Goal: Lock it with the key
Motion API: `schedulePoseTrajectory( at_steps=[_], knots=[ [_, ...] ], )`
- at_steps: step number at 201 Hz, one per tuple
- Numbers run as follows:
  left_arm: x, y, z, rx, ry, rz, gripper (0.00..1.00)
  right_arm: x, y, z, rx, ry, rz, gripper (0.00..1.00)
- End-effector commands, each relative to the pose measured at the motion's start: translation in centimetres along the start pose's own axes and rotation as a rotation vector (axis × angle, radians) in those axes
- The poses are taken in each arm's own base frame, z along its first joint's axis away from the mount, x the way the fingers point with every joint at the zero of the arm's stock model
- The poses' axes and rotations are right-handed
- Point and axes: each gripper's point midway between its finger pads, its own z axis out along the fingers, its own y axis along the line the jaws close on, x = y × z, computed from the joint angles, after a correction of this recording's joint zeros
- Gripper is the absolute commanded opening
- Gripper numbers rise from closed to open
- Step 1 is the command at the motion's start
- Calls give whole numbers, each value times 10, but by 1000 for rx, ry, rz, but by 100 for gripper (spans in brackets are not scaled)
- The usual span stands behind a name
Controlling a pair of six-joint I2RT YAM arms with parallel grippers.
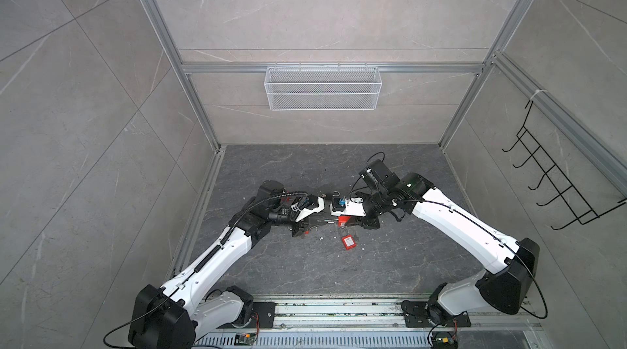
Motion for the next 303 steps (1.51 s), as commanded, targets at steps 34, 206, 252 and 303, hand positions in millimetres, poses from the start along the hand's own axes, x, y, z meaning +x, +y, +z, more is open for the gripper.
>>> schedulePoseTrajectory(
  at_steps=[34,206,252,303],
  knots=[
    [-1,-4,-7,-28,13,-15,41,-9,4,-3,-28,-28,20,21],
    [-14,-9,4,100,-60,-72,0,-29,3,-9,15,-138,-64,23],
    [-17,2,1,-66,-50,133,0,-28,5,-5,-45,-126,-13,25],
    [-20,-4,-4,-104,-48,194,0,-30,-8,-5,-49,-105,-24,26]
  ],
)
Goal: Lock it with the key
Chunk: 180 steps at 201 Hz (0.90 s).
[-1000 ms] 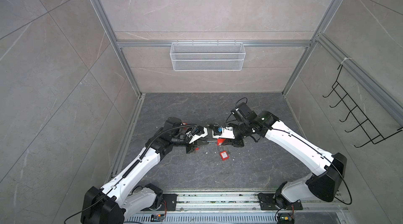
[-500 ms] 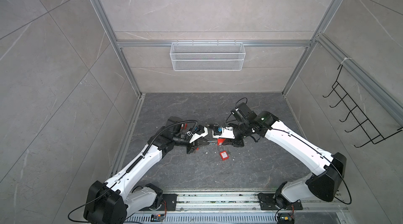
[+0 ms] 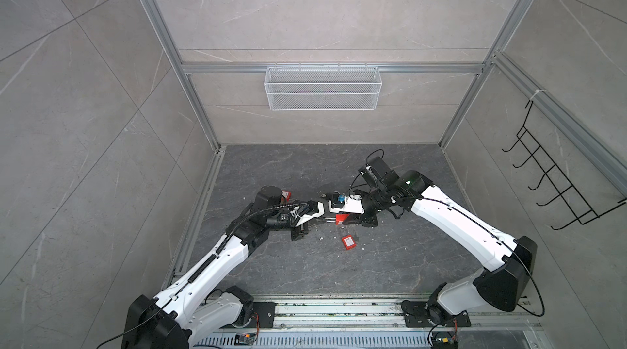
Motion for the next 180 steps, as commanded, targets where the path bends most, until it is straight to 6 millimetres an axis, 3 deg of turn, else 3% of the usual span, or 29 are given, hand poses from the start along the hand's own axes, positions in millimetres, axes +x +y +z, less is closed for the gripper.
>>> schedulePoseTrajectory(
  at_steps=[1,67,101,141,180],
  knots=[
    [-21,2,-3,-35,-61,117,0,-17,-3,-2,-31,-57,-23,26],
    [-29,-4,11,80,-153,-103,0,-41,-24,1,27,-161,-25,28],
    [-38,11,9,32,-173,-87,0,-33,-23,2,35,-131,3,29],
    [-43,14,15,67,-196,-84,0,-33,-23,1,51,-145,36,28],
    [-38,15,10,56,-168,-71,0,-19,-26,-15,138,-82,41,31]
  ],
)
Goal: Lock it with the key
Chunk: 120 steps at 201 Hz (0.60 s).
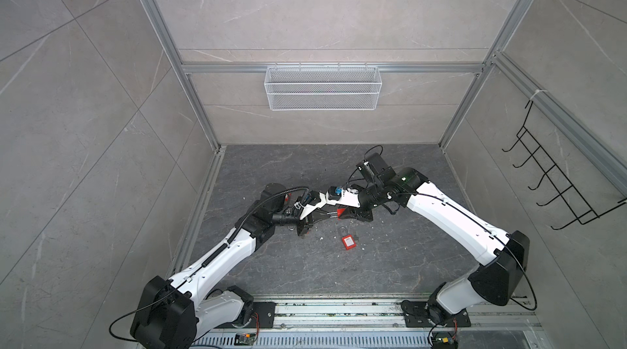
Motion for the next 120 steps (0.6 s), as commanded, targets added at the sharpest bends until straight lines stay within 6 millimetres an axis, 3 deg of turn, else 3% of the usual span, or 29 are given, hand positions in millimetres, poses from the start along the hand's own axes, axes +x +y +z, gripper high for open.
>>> schedulePoseTrajectory(
  at_steps=[1,8,22,37,61,70,74,88,107,120],
  knots=[
    [-40,-6,-8,40,-102,103,0,-16,-7,-19,92,-54,-23,31],
    [-40,-5,-9,36,-101,104,0,-15,-11,-24,128,-43,-10,32],
    [-42,-5,-10,37,-100,111,0,-12,-15,-34,180,-25,22,60],
    [-44,-5,-11,43,-107,120,0,-13,-9,-45,192,-31,31,81],
    [-47,-7,-11,61,-106,127,0,-14,-3,-59,170,-33,110,85],
    [-47,-8,-11,64,-105,132,0,-18,-2,-67,149,-53,161,98],
    [-48,-8,-11,65,-107,136,0,-20,-3,-71,144,-64,178,100],
    [-49,-9,-12,67,-104,148,0,-19,-13,-81,173,-82,254,98],
    [-48,-10,-12,76,-94,156,0,-3,-43,-91,312,-60,378,93],
    [-47,-11,-12,80,-88,164,0,-2,-44,-94,336,-67,334,99]
  ],
)
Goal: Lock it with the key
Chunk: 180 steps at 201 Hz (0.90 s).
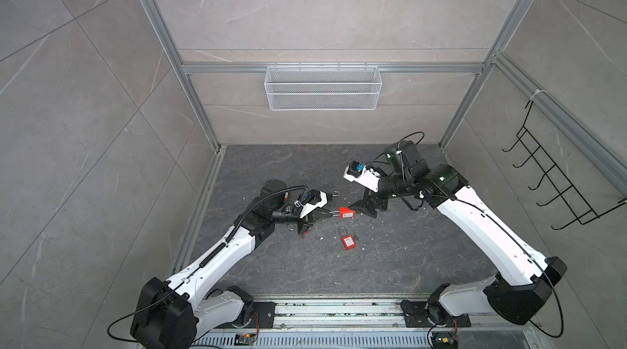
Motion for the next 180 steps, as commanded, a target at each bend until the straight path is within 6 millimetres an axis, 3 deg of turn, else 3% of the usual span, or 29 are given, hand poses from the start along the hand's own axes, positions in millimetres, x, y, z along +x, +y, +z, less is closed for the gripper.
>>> schedulePoseTrajectory(
  at_steps=[1,26,49,78,106,139,180],
  knots=[
    [-29,-4,-8,30,-58,104,0,5,-12,-8,70,3,66,100],
    [-29,-4,-10,22,-46,135,0,15,-1,-11,72,-38,-30,100],
    [-27,-6,-10,27,-29,168,0,32,23,-12,-31,7,-86,100],
    [-28,-5,-10,21,-22,207,0,47,34,-9,-131,114,-64,81],
    [-28,-5,-10,20,-10,250,0,63,45,1,-230,199,-31,70],
    [-29,-6,-9,27,-2,268,0,65,51,8,-310,236,-16,58],
    [-29,-11,-6,40,-1,282,0,63,51,17,-356,244,0,49]
  ],
)
